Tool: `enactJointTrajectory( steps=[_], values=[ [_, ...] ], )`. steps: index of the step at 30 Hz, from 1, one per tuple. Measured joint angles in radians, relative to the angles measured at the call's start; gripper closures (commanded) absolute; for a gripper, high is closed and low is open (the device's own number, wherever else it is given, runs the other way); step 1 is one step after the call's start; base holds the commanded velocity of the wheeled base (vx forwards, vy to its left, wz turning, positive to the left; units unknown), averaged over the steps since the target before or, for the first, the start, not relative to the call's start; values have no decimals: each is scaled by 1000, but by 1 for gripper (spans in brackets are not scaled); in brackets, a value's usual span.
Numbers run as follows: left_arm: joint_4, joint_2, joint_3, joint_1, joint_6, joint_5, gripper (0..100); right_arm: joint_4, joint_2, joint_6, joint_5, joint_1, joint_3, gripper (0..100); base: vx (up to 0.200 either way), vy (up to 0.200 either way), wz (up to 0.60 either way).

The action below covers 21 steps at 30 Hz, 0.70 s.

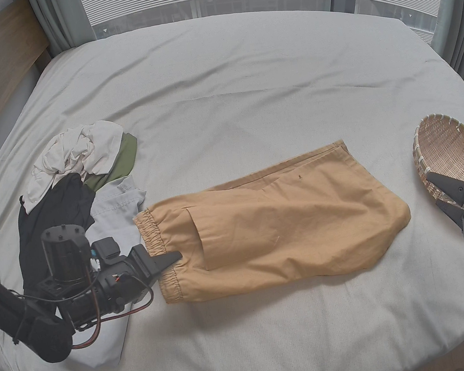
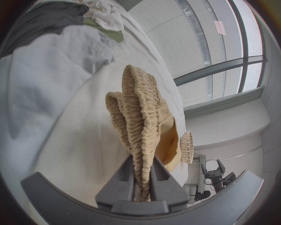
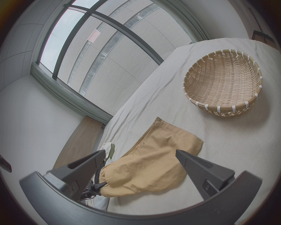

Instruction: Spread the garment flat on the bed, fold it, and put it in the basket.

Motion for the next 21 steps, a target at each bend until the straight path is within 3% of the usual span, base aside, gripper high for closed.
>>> enactJointTrajectory(
  steps=[12, 21],
  values=[
    [313, -279, 52, 123, 12, -87, 100, -8, 82, 0, -1, -5, -39, 0, 0, 0, 0],
    [488, -383, 51, 267, 130, -160, 100, -8, 109, 0, 0, 0, -56, 0, 0, 0, 0]
  ],
)
